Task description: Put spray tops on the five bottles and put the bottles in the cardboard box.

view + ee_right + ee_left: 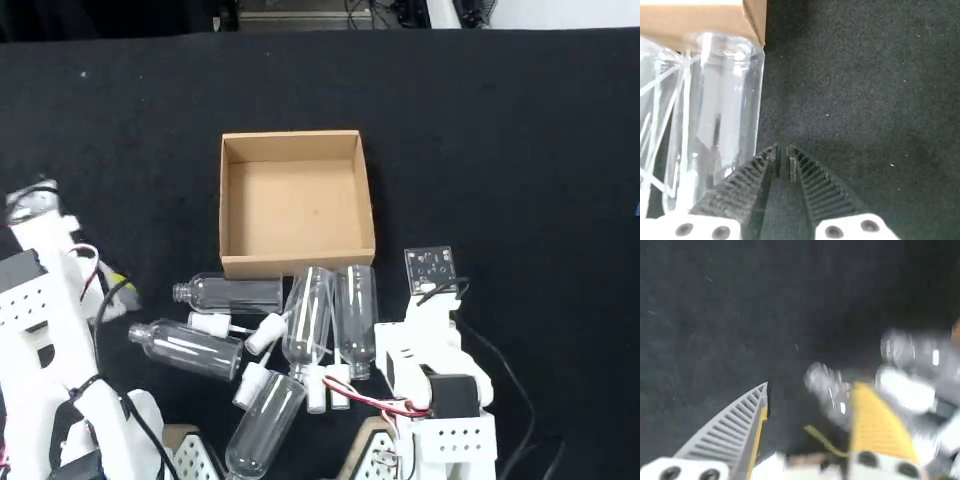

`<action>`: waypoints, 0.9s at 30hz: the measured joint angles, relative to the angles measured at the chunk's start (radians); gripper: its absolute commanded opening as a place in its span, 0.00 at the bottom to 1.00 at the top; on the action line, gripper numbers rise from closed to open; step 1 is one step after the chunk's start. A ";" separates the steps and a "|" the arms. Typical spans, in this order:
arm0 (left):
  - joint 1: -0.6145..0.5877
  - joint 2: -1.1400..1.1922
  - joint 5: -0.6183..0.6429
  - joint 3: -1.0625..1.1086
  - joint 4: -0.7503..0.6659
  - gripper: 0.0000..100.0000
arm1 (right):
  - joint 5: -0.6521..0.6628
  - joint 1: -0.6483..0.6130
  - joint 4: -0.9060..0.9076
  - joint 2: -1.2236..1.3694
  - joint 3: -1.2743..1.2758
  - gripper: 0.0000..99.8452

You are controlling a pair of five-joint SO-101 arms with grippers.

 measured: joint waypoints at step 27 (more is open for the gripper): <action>0.592 -0.011 -0.895 0.150 -0.002 0.29 | 0.000 0.000 0.000 0.000 0.000 0.01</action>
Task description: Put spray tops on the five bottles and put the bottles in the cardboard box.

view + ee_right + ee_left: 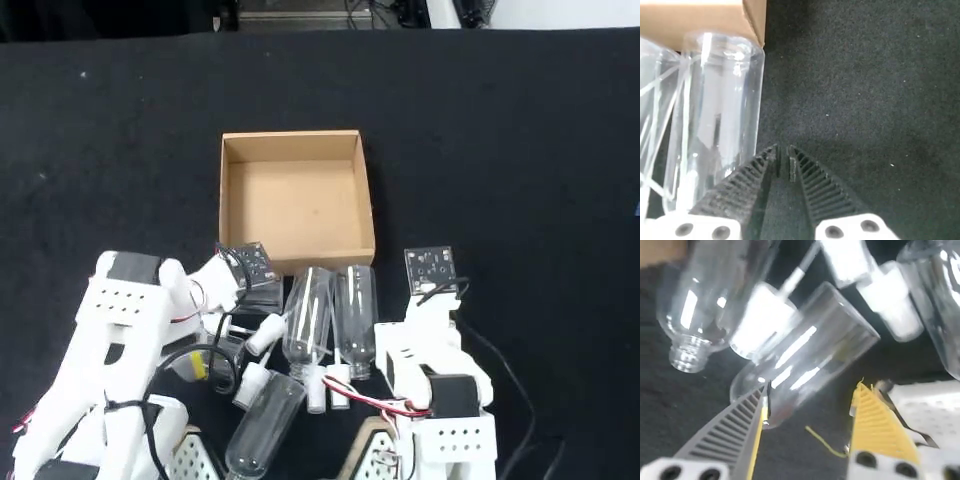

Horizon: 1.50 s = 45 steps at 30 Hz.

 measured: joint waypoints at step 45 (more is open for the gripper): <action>-0.928 0.011 0.035 -0.095 -0.347 0.27 | 0.000 0.000 0.000 0.000 0.000 0.01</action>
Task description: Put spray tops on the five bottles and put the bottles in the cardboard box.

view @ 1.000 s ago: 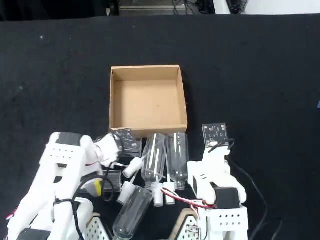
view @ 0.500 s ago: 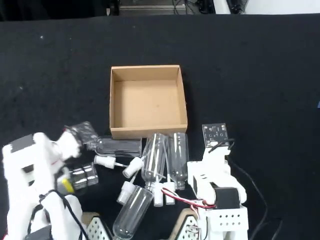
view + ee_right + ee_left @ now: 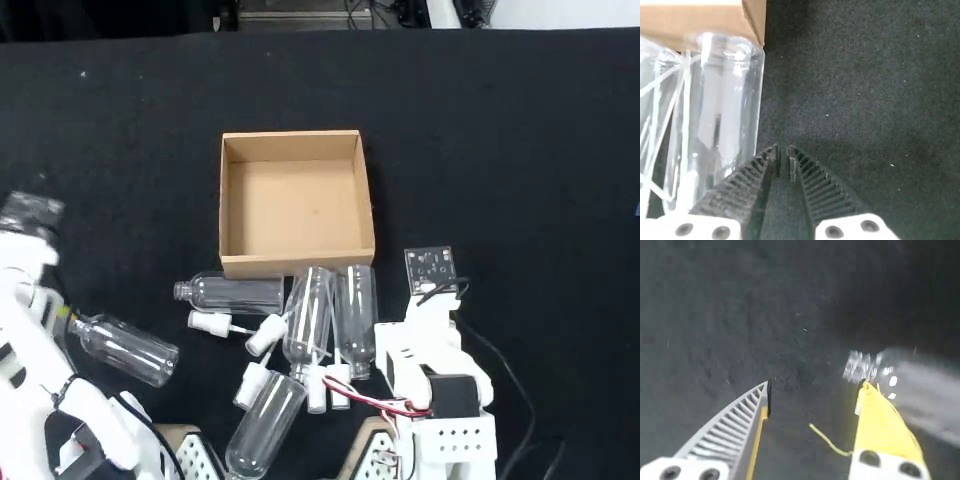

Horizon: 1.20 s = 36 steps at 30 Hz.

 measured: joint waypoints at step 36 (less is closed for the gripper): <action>0.161 0.002 1.123 0.281 0.086 0.27 | 0.000 0.000 0.000 0.000 0.000 0.01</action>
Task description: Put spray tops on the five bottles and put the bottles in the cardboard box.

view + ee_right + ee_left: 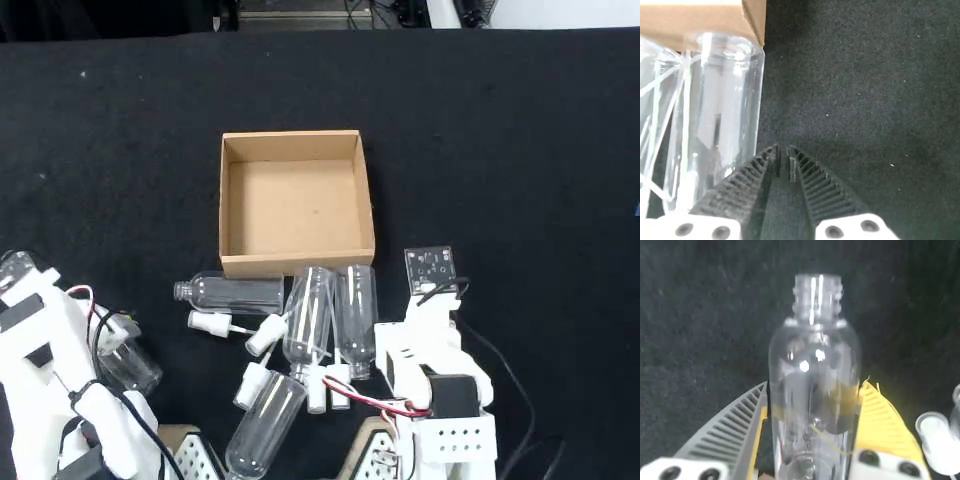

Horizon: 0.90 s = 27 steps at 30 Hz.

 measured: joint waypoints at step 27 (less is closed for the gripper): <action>-0.400 0.077 -0.517 -0.296 0.037 0.27 | 0.000 0.000 0.000 0.000 0.000 0.01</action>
